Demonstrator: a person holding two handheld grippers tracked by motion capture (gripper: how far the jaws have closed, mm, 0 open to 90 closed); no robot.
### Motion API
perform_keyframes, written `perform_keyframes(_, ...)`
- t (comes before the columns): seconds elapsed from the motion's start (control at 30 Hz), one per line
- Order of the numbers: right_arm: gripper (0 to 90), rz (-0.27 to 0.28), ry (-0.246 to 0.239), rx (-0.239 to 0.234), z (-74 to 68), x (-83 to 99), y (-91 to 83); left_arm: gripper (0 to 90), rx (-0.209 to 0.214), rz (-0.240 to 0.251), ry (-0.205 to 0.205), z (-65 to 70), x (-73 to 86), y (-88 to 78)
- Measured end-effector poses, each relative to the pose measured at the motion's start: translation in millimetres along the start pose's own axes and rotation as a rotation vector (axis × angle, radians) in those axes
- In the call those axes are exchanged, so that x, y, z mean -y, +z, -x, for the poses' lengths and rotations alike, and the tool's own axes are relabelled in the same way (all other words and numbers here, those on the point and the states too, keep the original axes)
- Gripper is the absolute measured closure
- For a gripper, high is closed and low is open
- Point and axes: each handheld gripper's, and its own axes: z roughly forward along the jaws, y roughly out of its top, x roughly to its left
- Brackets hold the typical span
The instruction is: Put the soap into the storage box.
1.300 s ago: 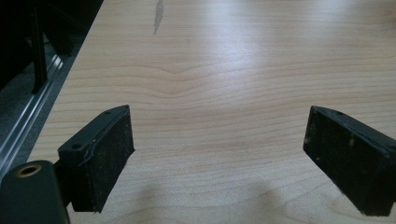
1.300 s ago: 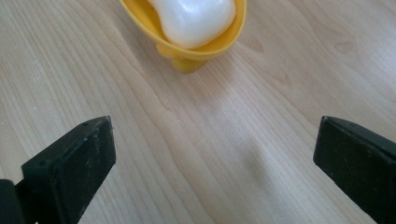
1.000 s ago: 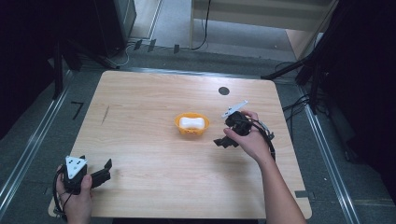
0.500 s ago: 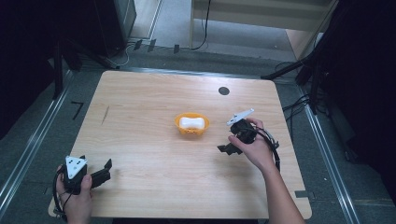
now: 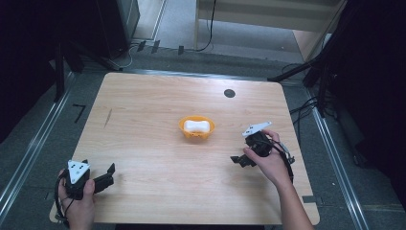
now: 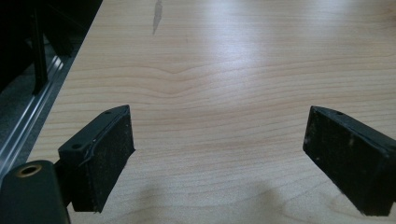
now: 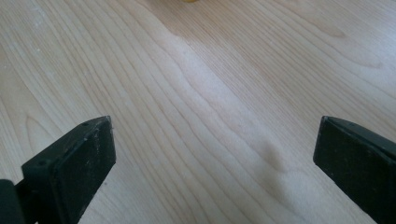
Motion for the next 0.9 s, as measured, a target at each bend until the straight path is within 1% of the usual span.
perform_keyframes(0.03, 0.0, 0.0, 0.0, 0.0, 0.0, 0.0, 0.0, 9.1, 0.0, 0.0, 0.0, 0.0, 0.0, 0.0)
perform_keyframes(0.1, 0.0, 0.009, 0.001, 0.012, -0.6, 6.2, -3.0, 9.1, 0.0, 0.0, -0.001, -0.1, 0.0, 0.0)
perform_keyframes(0.17, 0.0, 0.015, 0.005, 0.011, -1.1, 10.5, -4.9, 9.1, -0.001, 0.0, 0.001, 0.1, 0.0, 0.0)
perform_keyframes(0.43, 0.0, 0.036, 0.036, 0.023, -3.1, 27.7, -9.9, 9.1, -0.001, 0.0, 0.0, 0.3, 0.0, 0.0)
perform_keyframes(0.47, 0.0, 0.036, 0.036, 0.023, -3.1, 27.7, -9.9, 9.1, -0.001, 0.0, 0.0, 0.3, 0.0, 0.0)
perform_keyframes(0.5, 0.0, 0.044, 0.039, 0.025, -3.3, 32.7, -10.9, 9.1, 0.001, 0.002, -0.001, 0.3, 0.1, 0.1)
perform_keyframes(0.6, 0.0, 0.044, 0.044, 0.025, -3.5, 37.2, -11.7, 9.1, 0.001, 0.002, 0.0, 0.4, 0.1, 0.1)
perform_keyframes(0.63, 0.0, 0.043, 0.058, 0.027, -4.5, 41.5, -12.7, 9.1, 0.001, 0.002, 0.002, 0.4, 0.1, 0.1)
perform_keyframes(0.7, 0.0, 0.042, 0.06, 0.027, -4.5, 43.0, -13.2, 9.1, 0.001, 0.002, 0.003, 0.4, 0.1, 0.1)
perform_keyframes(0.73, 0.0, 0.055, 0.059, 0.033, -4.3, 46.8, -15.1, 9.1, 0.0, 0.002, 0.003, 0.4, 0.1, 0.1)
perform_keyframes(0.77, 0.0, 0.057, 0.069, 0.031, -4.7, 48.7, -16.3, 9.1, 0.001, 0.0, 0.003, 0.4, 0.0, 0.0)
perform_keyframes(0.9, 0.0, 0.067, 0.075, 0.037, -4.7, 57.5, -18.7, 9.1, 0.001, -0.002, 0.006, 0.6, 0.0, -0.1)
